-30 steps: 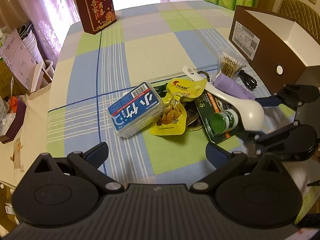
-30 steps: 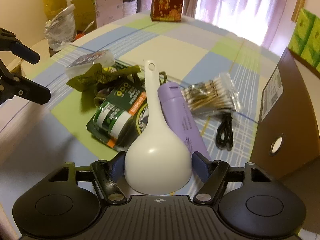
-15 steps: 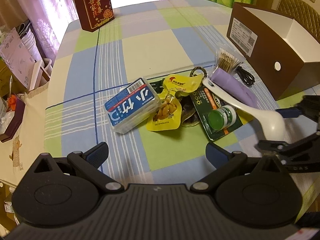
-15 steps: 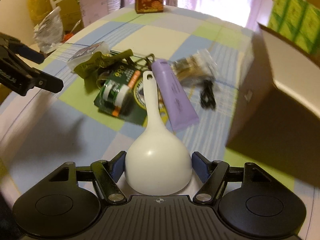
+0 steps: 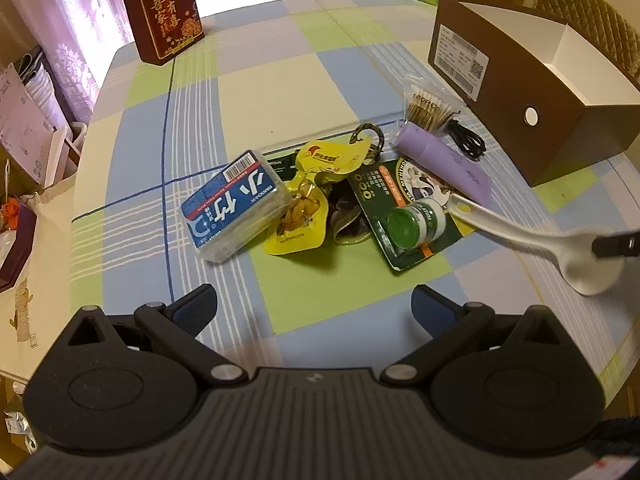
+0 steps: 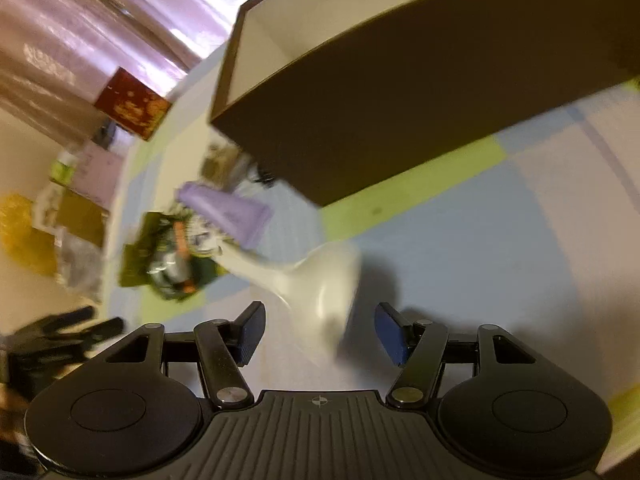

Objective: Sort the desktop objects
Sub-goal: 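Lift the scoop with the right gripper while the left gripper grasps the yellow snack packet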

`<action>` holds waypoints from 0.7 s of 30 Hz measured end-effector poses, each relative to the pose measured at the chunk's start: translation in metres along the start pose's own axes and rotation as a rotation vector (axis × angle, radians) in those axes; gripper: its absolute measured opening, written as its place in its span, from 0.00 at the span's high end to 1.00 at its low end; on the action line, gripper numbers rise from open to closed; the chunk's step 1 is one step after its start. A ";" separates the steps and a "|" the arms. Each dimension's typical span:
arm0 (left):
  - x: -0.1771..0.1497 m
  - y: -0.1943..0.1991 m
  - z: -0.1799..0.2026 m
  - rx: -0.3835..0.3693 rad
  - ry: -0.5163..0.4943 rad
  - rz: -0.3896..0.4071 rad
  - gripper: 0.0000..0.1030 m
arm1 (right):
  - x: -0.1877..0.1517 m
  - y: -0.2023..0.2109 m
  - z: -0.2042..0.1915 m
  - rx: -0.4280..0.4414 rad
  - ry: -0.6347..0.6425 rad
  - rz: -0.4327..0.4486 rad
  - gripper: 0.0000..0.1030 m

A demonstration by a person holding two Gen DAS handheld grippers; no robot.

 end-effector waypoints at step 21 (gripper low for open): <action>-0.013 0.002 -0.007 0.036 0.043 -0.028 0.01 | 0.019 -0.030 0.035 0.028 -0.157 0.107 0.98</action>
Point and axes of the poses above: each gripper's, at about its wrist camera, not at the fingertips, and y roughly against the way its jaws point, z to its right, x to its top, the point moved 8 cm from there along -y, roughly the way its jaws point, and after that the axes turned 14 degrees about x, right-handed, at the moved point
